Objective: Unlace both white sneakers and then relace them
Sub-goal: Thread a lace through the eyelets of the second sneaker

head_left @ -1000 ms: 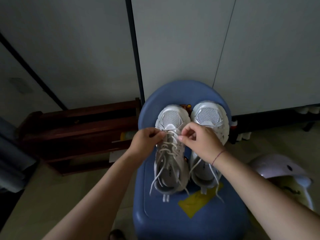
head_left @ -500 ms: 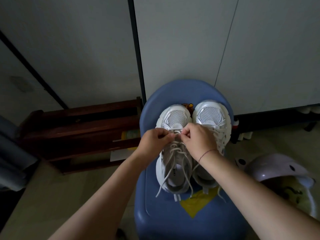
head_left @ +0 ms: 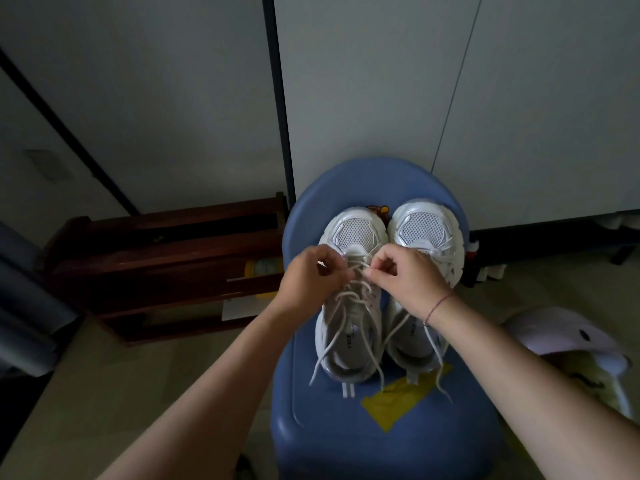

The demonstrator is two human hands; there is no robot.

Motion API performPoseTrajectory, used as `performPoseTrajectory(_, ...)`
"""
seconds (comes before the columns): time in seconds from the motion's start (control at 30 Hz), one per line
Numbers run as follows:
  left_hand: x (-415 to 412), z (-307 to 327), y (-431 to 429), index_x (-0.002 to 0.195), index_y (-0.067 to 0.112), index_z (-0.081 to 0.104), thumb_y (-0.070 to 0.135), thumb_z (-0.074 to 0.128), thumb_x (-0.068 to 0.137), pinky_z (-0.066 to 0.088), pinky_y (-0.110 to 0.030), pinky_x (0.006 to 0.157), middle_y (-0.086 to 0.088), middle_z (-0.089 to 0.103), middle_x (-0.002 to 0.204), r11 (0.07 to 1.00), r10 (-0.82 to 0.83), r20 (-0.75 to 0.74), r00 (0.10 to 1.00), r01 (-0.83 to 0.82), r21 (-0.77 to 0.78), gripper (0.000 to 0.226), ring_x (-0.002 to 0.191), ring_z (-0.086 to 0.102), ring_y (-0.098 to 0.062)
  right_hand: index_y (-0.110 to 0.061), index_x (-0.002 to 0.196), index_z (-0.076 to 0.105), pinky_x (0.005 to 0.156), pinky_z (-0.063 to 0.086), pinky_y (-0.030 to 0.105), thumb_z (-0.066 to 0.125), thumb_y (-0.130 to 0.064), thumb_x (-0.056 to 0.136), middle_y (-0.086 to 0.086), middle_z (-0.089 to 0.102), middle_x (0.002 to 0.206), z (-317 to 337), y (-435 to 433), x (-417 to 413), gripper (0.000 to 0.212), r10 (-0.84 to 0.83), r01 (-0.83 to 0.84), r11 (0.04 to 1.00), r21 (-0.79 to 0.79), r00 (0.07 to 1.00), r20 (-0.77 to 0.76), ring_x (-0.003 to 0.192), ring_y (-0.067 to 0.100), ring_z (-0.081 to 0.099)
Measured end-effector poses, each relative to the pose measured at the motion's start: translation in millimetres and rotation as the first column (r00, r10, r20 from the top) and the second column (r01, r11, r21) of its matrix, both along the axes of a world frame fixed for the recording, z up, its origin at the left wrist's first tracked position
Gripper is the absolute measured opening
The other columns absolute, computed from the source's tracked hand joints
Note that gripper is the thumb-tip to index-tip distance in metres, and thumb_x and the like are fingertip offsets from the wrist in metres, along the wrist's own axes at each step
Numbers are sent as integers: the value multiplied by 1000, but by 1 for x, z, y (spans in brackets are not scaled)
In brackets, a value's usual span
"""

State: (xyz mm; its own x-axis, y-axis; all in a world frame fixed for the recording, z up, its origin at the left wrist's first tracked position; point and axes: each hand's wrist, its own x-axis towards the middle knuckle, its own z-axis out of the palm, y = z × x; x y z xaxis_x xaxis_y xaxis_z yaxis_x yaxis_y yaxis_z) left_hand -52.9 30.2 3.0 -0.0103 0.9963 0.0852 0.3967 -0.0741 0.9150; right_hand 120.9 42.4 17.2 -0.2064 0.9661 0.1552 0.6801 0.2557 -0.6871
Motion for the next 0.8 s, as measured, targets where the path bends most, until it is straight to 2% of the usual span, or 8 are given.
performPoseTrajectory(0.13,-4,11,-4,83,17,76,19,82,75,47,-24,67,5,63,80,982,-152,-218,964,172,76,10,76,61,-13,-24,74,64,70,50,28,73,-34,78,-10,64,76,2,-6,-1,14,38,-35,999,-39,996,86,74,9,60)
performPoseTrajectory(0.23,-6,15,-3,86,13,78,22,81,76,43,-20,68,-1,59,84,973,-137,-370,919,195,124,14,74,56,-11,-25,73,65,75,51,31,73,-33,77,-10,64,81,3,-7,-5,11,42,-40,999,-18,986,162,78,13,60)
performPoseTrajectory(0.33,-5,11,0,86,7,75,17,75,82,37,-7,65,-2,56,92,979,-125,-402,907,178,97,10,78,52,-9,-27,74,60,76,47,28,67,-23,83,-9,59,84,6,-8,-7,12,52,-51,999,-9,975,216,84,16,59)
performPoseTrajectory(0.4,-6,10,1,84,-1,71,15,68,88,36,-6,63,-4,55,91,983,-143,-402,904,177,48,16,74,50,-7,-24,75,57,75,43,27,63,-20,86,-7,56,86,6,-8,-7,13,60,-59,998,-12,968,242,86,17,57)
performPoseTrajectory(0.5,-12,4,5,75,-8,65,17,58,96,45,-22,64,-17,63,77,989,-146,-289,946,134,-61,33,66,56,-21,-23,73,51,79,41,29,59,-20,88,-6,54,86,7,-10,-5,17,46,-41,999,-22,950,308,87,17,54)
performPoseTrajectory(0.6,-14,-9,7,80,4,69,21,52,100,50,-43,93,-18,70,89,967,-22,61,998,37,-253,32,86,66,-28,-29,68,49,86,40,31,56,-24,89,-8,52,87,8,-11,-1,23,-25,39,999,-27,919,394,90,17,55)
performPoseTrajectory(0.7,-6,-13,6,79,4,66,16,48,102,47,-39,96,-16,64,83,931,114,310,944,8,-366,31,82,59,-24,-29,61,46,89,37,32,54,-27,88,-7,52,95,10,-10,-1,28,-100,131,991,-37,887,451,97,20,56)
performPoseTrajectory(0.8,-2,-14,5,79,6,68,22,50,101,48,-39,92,-10,65,76,924,149,331,932,-12,-382,32,74,59,-20,-30,66,48,89,35,32,52,-28,87,-7,51,97,12,-13,-2,22,-104,130,991,-19,865,491,100,19,55)
